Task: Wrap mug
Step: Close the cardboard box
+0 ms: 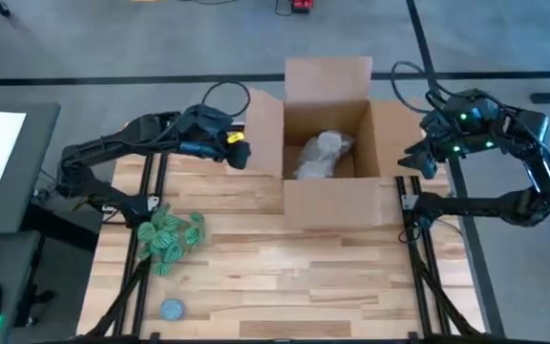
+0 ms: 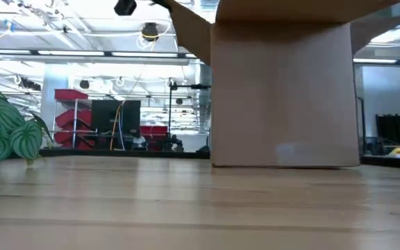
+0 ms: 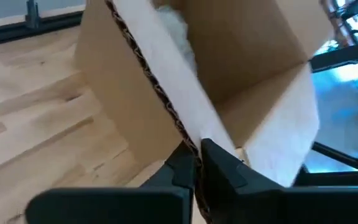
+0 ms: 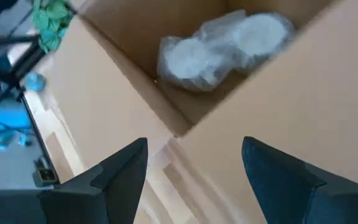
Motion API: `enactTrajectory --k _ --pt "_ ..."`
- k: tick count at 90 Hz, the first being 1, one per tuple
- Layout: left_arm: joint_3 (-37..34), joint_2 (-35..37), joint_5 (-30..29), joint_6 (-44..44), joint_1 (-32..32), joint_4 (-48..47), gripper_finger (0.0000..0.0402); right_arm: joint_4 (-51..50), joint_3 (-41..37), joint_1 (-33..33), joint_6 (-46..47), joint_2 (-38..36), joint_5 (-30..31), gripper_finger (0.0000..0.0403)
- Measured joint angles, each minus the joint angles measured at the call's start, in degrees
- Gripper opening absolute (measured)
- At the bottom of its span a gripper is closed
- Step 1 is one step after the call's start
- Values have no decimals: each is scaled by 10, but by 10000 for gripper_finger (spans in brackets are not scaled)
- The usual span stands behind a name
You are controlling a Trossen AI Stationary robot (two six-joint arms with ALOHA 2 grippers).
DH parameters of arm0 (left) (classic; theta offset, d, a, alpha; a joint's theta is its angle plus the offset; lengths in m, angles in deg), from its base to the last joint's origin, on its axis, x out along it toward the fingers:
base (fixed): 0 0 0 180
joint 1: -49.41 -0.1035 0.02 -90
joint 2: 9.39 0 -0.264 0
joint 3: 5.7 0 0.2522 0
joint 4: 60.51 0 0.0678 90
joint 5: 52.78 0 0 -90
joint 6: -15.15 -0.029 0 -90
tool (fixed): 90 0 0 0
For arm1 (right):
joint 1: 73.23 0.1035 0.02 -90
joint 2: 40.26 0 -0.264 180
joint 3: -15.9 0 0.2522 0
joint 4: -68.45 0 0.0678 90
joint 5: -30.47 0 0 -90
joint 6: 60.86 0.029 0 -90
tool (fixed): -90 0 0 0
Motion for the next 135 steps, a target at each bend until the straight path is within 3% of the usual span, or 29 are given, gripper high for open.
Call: enactTrajectory --k 33,47,70,79,96,108,122,135 --pt "0 69 -23 112 131 -100 0 0 -2 -1 80 3 19 248" --pt "0 88 -52 179 186 -165 0 0 -46 -1 76 22 23 247" --pt "0 100 -130 287 268 -261 0 -1 -108 -1 57 32 12 201" --pt "0 99 -145 289 289 -263 0 1 -95 -1 73 22 -33 179" --pt "1 89 -163 283 308 -265 0 1 -92 15 203 -16 -119 128" --pt "1 86 -188 265 321 -263 0 0 -142 45 261 -46 -110 72" --pt "1 76 -213 209 323 -229 0 -1 -242 77 282 -75 -28 14" --pt "0 71 -232 139 323 -161 0 64 -266 99 297 -78 -34 7"
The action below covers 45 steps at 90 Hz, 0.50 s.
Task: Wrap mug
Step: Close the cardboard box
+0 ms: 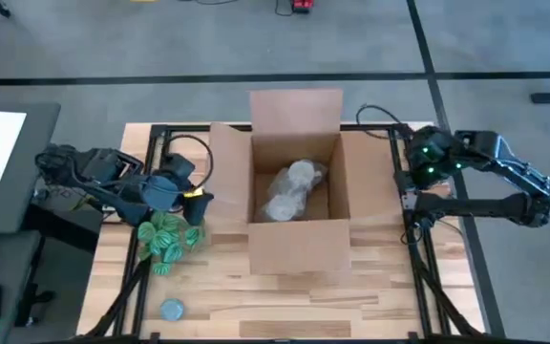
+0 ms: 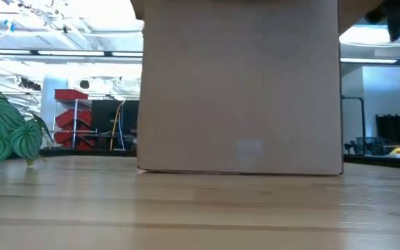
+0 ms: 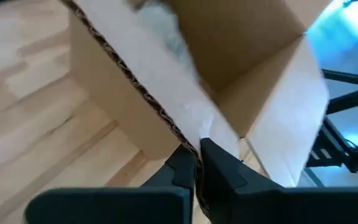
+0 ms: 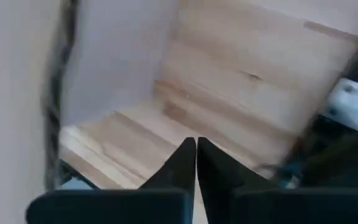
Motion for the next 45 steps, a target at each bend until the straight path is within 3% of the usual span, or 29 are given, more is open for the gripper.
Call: enactTrajectory --k 24,45 --pt "-1 -33 -44 -156 0 165 9 292 20 88 49 8 -8 1" --pt "0 -85 -23 -202 -13 215 88 379 20 158 26 81 19 1"
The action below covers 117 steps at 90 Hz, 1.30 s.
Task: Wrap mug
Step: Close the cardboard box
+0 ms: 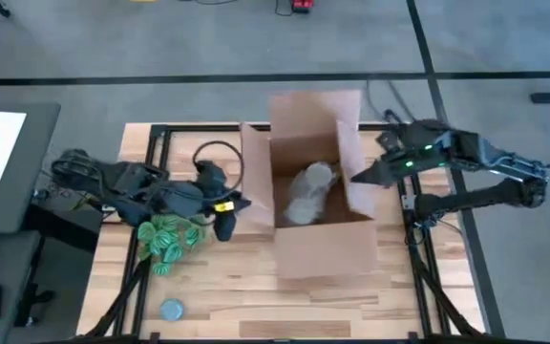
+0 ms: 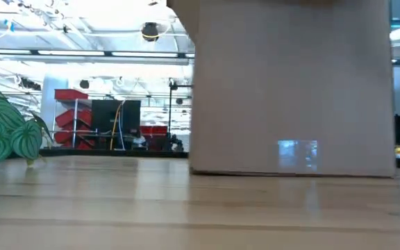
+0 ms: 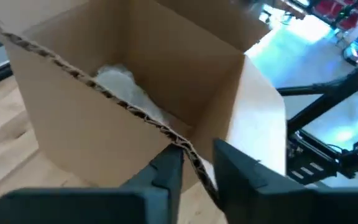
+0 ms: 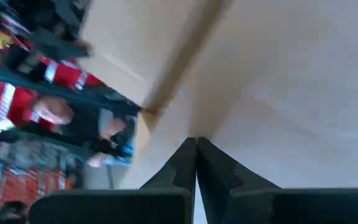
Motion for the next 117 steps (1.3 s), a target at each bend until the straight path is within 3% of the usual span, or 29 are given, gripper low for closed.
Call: enactTrajectory --k 17,34,52,79,87,100,109,117 --pt "0 -24 9 -10 -3 14 147 -7 0 40 -42 68 12 1" --pt "0 -30 12 -90 -1 67 164 10 0 64 -68 109 18 1" --pt "2 -13 11 -58 0 36 154 45 38 96 -69 92 26 1" --pt "3 18 12 -55 5 35 146 38 136 135 -81 16 91 1" --pt "3 37 12 -55 10 36 146 -20 150 143 -48 -14 140 0" --pt "3 68 12 -58 17 35 146 -223 136 152 25 -54 226 0" --pt "4 91 12 -40 31 13 146 -323 100 160 106 -64 232 0" --pt "4 119 14 46 45 -73 145 -385 71 160 160 -64 232 0"
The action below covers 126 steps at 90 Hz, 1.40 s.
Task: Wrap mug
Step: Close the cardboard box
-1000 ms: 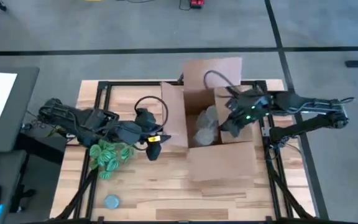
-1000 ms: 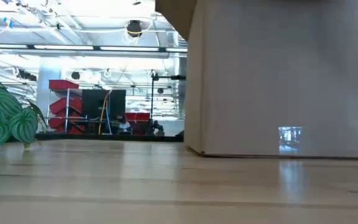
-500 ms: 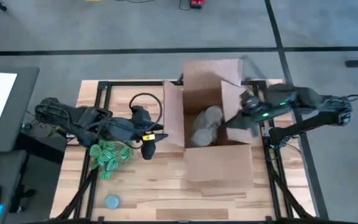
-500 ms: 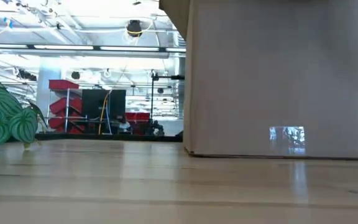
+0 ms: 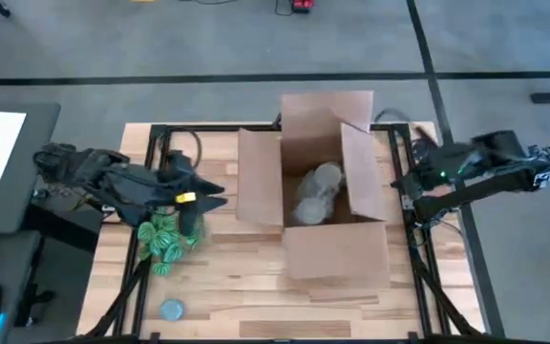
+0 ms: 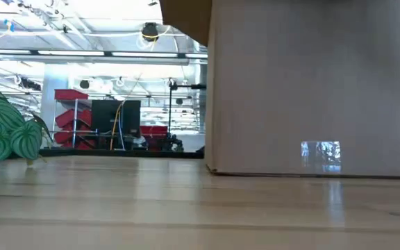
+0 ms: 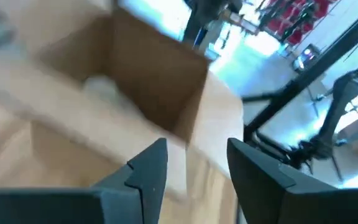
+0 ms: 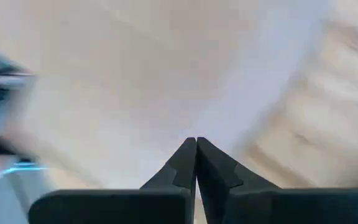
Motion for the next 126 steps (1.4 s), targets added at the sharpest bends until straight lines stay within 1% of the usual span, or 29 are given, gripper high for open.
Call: enactTrajectory --k 5,14,19,23,30,35,44,50,56,60,66,75,90,103,115,126 --pt "0 11 -5 66 3 -81 143 -28 -20 0 19 0 0 0" --pt "-18 14 -24 179 3 -221 131 -20 -60 0 18 -1 -1 0" --pt "-41 9 -41 216 -2 -257 122 8 -81 -1 8 2 -4 0" --pt "-65 2 -56 230 -12 -256 113 30 -96 -2 -2 3 -5 0" --pt "-112 -9 -79 230 -25 -214 96 84 -120 -9 -22 7 -7 0" --pt "-141 -11 -101 197 -29 -146 82 113 -133 -17 -36 8 -11 0" --pt "-188 -18 -144 66 -30 53 53 165 -150 -29 -50 20 -28 0" --pt "-213 -22 -157 -18 -29 183 33 196 -160 -31 -53 34 -37 0" --pt "-225 -26 -165 -90 -33 283 14 221 -168 -28 -57 50 -45 0" --pt "-229 -26 -172 -124 -36 320 5 231 -170 -24 -66 64 -51 0" --pt "-231 -27 -178 -145 -40 331 3 256 -170 -19 -80 86 -52 0" --pt "-231 -34 -174 -146 -51 333 5 301 -170 -18 -98 126 -69 0" --pt "-231 -60 -127 -143 -52 326 1 390 -170 -18 -124 198 -87 0" --pt "-231 -82 -123 -84 -34 283 1 466 -170 -14 -140 254 -105 0" --pt "-231 -84 -122 -44 -10 275 1 529 -168 -16 -143 284 -126 0" --pt "-231 -78 -123 -18 15 275 1 523 -145 -16 -131 290 -133 0"
